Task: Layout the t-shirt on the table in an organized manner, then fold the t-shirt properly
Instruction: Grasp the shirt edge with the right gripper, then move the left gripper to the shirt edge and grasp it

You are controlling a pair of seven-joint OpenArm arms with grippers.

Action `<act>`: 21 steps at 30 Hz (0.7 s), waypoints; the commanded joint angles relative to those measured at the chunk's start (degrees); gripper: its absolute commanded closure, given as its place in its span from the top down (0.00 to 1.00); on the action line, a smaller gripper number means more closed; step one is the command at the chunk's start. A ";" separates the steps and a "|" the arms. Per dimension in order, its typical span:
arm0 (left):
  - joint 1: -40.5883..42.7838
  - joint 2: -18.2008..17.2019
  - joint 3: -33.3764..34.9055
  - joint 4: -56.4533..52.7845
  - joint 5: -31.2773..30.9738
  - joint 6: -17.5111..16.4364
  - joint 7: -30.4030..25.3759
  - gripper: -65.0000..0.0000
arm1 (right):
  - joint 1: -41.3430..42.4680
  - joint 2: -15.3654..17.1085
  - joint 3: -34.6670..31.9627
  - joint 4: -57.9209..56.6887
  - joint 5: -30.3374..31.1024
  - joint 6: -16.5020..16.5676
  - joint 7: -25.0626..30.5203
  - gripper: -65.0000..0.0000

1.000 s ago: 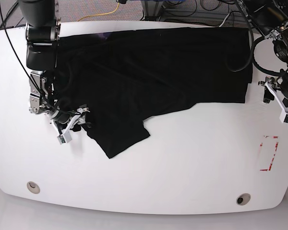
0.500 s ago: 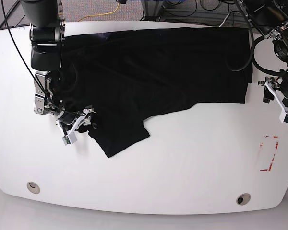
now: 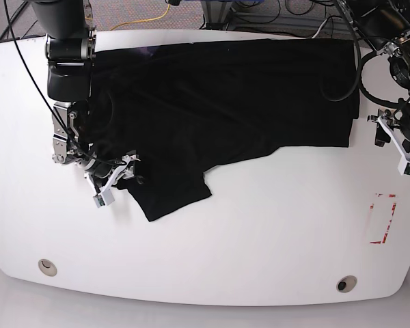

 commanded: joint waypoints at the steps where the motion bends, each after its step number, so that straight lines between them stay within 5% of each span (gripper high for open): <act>1: -0.71 -0.95 -0.26 0.76 -0.26 -0.06 -0.97 0.59 | 0.86 0.53 -0.06 0.33 -0.60 -0.03 -1.80 0.62; 12: 0.43 -0.78 -0.17 0.67 -0.26 -0.06 -0.97 0.59 | 0.86 0.53 -0.06 0.33 -0.60 -0.03 -1.71 0.04; 21: 0.70 0.37 -0.34 -5.13 -0.18 -0.06 -1.36 0.59 | 0.86 0.61 -0.06 0.33 -0.60 -0.03 -1.71 0.00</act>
